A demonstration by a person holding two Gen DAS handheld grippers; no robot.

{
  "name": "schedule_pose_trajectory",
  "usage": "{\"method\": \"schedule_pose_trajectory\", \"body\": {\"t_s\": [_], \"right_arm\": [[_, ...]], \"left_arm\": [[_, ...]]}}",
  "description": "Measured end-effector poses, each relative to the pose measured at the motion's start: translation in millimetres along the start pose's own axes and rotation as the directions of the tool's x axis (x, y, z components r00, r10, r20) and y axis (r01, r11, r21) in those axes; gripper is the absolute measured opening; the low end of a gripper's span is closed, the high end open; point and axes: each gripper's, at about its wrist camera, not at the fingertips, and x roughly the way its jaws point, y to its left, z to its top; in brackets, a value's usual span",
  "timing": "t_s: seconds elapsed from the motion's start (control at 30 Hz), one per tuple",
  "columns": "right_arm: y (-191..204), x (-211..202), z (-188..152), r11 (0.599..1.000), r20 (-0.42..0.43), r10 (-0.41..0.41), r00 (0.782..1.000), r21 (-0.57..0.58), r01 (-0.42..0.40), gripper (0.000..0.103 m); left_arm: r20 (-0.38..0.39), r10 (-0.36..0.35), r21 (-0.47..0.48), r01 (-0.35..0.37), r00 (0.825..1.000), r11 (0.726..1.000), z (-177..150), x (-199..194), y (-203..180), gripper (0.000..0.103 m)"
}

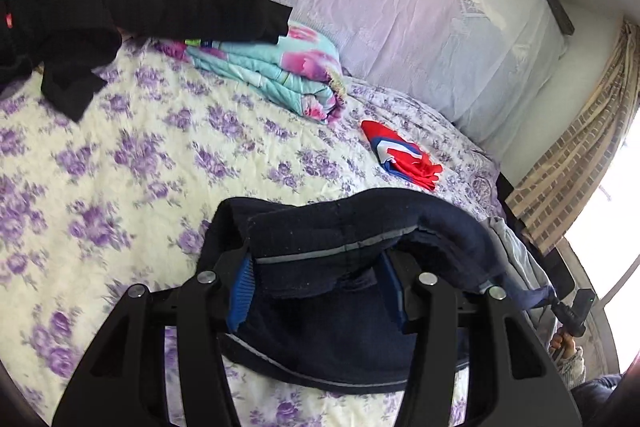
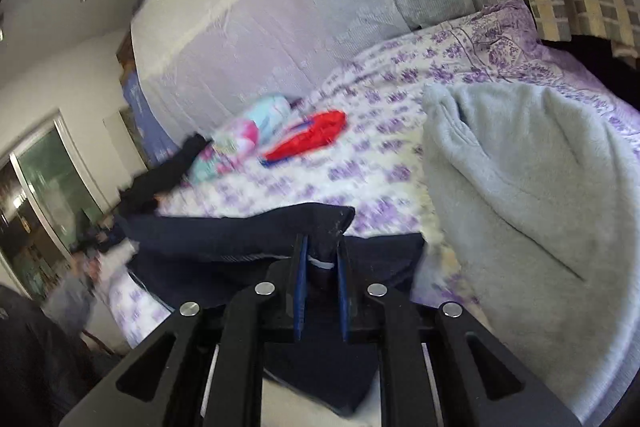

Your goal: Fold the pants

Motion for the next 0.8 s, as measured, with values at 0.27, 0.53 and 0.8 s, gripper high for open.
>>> {"method": "schedule_pose_trajectory", "body": {"t_s": [0.27,0.53,0.8], "right_arm": [[-11.1,-51.3,-38.7,0.989,0.049,-0.034,0.998,0.147,0.027,0.063],[47.0,-27.4,-3.4,0.969,0.149,0.172,0.974,0.150,-0.194,0.080],[103.0,46.6,-8.4,0.979,-0.030,0.191,0.981,0.073,-0.189,0.082]], "left_arm": [[-0.200,0.114,-0.030,-0.122,0.973,0.992,-53.4,8.4,29.9,0.063],[-0.024,0.233,-0.046,-0.234,0.972,0.971,-55.8,-59.4,24.5,0.073],[0.070,0.272,0.276,-0.281,0.960,0.919,-49.3,-30.3,-88.3,0.082]]}}
